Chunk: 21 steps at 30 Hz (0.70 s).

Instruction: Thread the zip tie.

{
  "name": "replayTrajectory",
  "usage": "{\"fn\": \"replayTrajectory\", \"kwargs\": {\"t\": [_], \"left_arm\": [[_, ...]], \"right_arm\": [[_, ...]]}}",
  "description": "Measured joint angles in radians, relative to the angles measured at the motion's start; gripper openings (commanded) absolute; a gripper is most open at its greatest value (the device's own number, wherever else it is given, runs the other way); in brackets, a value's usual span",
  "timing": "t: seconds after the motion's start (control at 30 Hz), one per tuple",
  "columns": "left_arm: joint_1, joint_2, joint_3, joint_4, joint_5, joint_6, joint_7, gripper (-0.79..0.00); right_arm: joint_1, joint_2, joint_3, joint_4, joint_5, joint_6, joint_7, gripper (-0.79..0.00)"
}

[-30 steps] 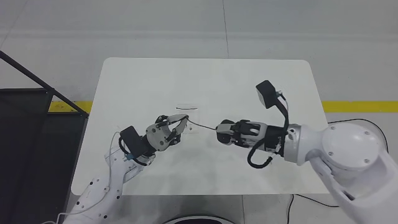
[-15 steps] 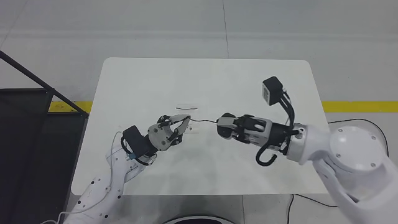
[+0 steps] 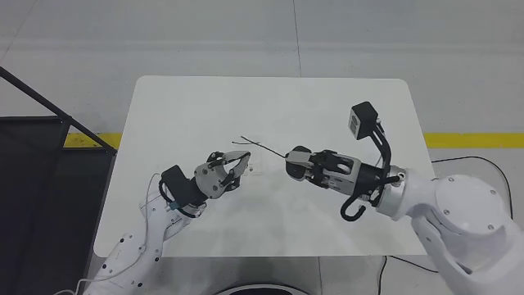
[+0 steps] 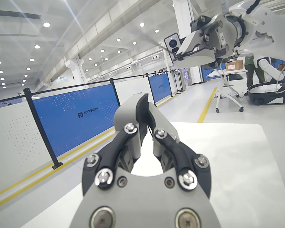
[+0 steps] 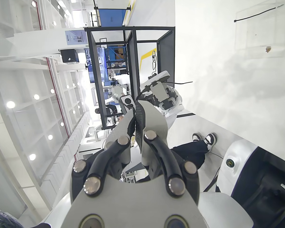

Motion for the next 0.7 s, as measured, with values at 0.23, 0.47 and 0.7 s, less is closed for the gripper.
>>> {"fn": "replayTrajectory", "kwargs": {"t": [0.23,0.47,0.7], "left_arm": [[0.001,-0.001,-0.003,0.001,-0.023,0.009,0.009,-0.785],[0.011,-0.006,-0.027,-0.014,-0.037,0.117,0.022,-0.785],[0.029,-0.007,-0.039,-0.036,0.019,0.227,0.015,-0.785]], "right_arm": [[0.019,-0.004,-0.018,-0.001,-0.019,0.033,-0.008,-0.785],[0.039,0.001,-0.044,-0.018,-0.122,0.122,-0.003,-0.785],[0.037,0.022,-0.087,-0.076,-0.367,0.175,0.043,-0.785]]}}
